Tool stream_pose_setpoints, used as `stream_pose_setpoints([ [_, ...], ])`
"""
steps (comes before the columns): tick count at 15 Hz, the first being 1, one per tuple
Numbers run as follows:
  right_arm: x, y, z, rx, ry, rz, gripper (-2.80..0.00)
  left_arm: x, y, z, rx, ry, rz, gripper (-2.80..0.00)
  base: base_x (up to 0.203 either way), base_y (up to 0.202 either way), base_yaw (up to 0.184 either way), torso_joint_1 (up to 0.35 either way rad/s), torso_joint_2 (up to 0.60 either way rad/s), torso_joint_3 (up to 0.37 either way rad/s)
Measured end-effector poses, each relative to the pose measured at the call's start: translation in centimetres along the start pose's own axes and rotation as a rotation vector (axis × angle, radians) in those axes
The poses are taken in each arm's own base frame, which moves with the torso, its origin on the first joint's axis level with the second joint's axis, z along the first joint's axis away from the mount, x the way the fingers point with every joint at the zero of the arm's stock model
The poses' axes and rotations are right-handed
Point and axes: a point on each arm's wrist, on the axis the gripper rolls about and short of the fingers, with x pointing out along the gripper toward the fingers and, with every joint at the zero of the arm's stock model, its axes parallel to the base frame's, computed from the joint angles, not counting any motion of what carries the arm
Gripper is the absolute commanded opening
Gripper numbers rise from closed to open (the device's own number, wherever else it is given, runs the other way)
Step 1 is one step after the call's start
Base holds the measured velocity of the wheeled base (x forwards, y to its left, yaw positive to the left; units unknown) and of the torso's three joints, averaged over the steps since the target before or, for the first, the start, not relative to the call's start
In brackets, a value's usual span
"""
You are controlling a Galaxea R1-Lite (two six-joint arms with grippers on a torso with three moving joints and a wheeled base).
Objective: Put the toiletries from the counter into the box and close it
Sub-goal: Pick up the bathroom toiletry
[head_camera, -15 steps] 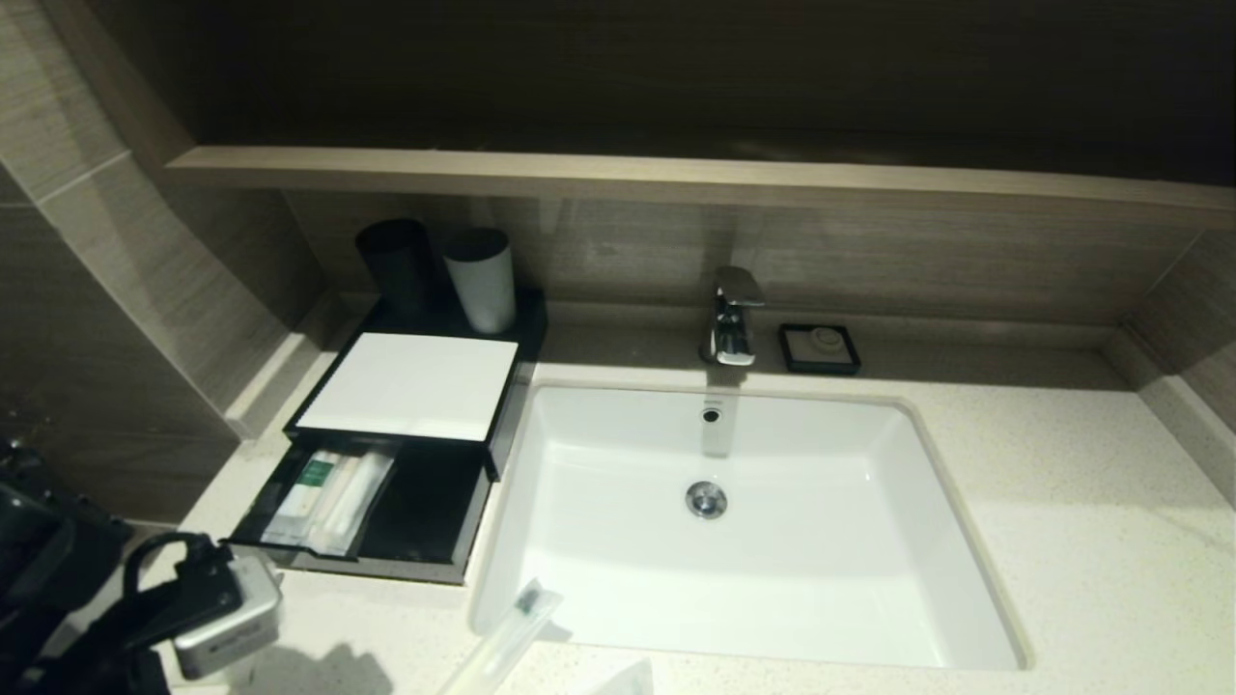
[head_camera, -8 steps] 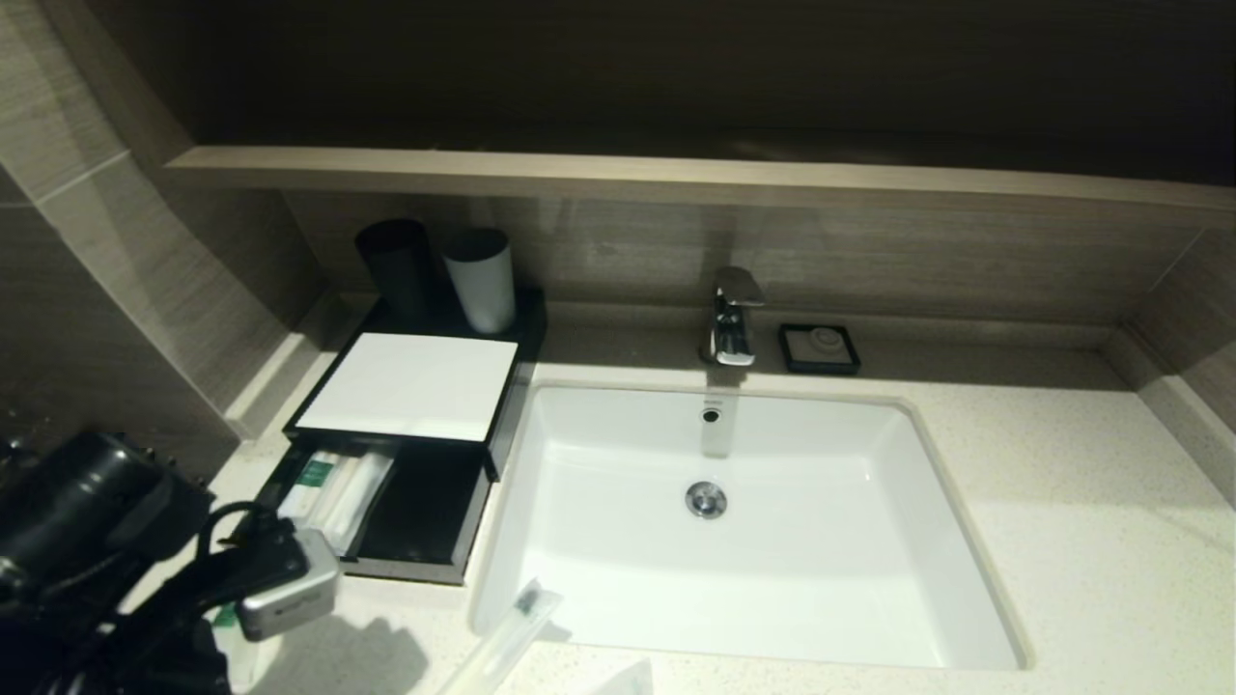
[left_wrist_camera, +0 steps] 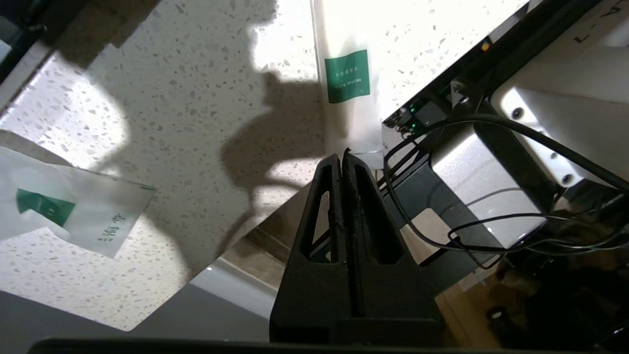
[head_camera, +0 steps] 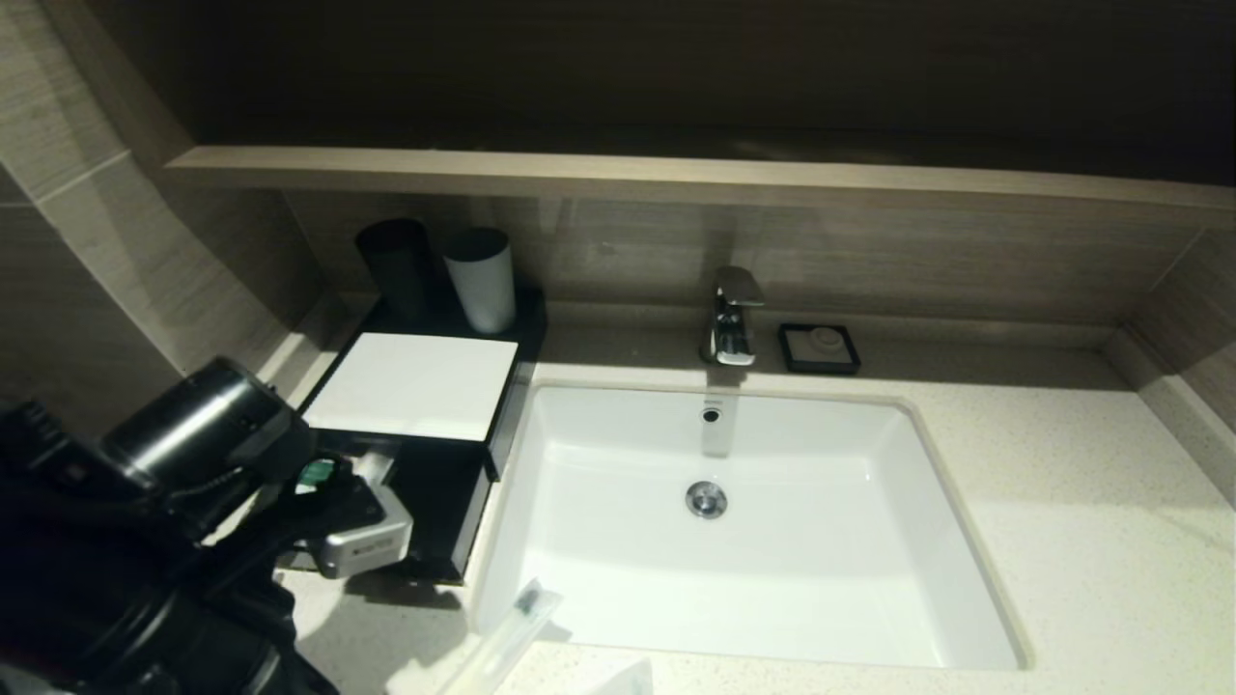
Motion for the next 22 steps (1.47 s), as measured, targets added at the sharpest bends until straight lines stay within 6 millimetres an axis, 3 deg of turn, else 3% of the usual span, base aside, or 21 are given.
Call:
stream_pose_setpoints([
  [11, 0.0, 0.0, 0.0, 0.0, 0.0, 0.0, -2.8, 1.8, -0.7, 4.5, 0.055, 0.092, -0.002, -2.8, 0.0, 0.0, 0.0, 0.0, 0.0, 0.0],
  [22, 0.0, 0.0, 0.0, 0.0, 0.0, 0.001, -2.8, 4.8, -1.7, 8.4, 0.063, 0.183, 0.091, -2.8, 0.0, 0.0, 0.0, 0.0, 0.0, 0.0],
])
